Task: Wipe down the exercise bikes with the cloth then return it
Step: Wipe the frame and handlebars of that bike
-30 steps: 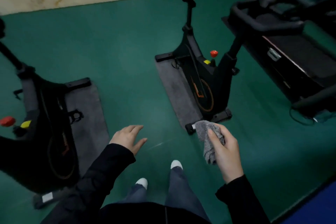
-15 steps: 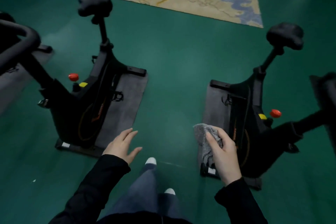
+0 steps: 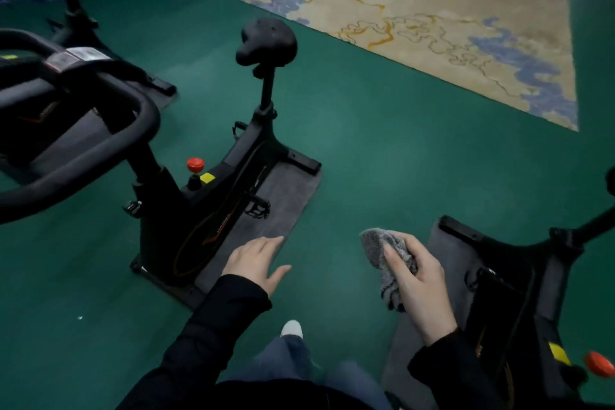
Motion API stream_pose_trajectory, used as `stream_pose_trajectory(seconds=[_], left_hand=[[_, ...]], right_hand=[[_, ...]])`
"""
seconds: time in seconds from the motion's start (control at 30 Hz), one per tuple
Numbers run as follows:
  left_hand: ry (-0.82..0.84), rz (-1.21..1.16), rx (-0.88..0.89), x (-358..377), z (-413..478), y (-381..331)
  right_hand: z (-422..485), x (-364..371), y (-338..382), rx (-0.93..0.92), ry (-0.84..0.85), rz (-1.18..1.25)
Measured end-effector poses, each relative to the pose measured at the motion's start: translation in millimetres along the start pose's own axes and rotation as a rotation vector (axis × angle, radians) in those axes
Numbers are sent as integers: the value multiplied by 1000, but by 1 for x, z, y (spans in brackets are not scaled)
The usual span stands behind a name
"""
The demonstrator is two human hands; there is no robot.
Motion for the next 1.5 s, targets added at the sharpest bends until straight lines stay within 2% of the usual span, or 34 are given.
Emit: stream_pose_trajectory(seconds=[0.2, 0.57, 0.73, 0.97, 1.33, 1.5], left_hand=[[-65, -29, -109, -27, 21, 23], [-198, -139, -536, -38, 24, 81], [-311, -216, -718, -53, 57, 74], [-468, -262, -867, -66, 99, 37], [-642, -393, -1167, -54, 70, 12], [-695, -427, -1268, -56, 47, 27]], right_hand=[[64, 35, 22, -38, 143, 32], [172, 109, 65, -243, 515, 40], [246, 117, 78, -329, 655, 33], [327, 133, 96, -431, 823, 22], [343, 191, 134, -597, 1121, 15], [337, 224, 160, -656, 1179, 53]])
Point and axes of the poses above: each hand's wrist, its own z-axis towards the middle knuckle, its own x-axis out of the palm, y = z × x, the point moved 6 cm from there along z, towards the middle knuckle, and after that the axes turned 9 degrees about -z, right-handed, at the moved point
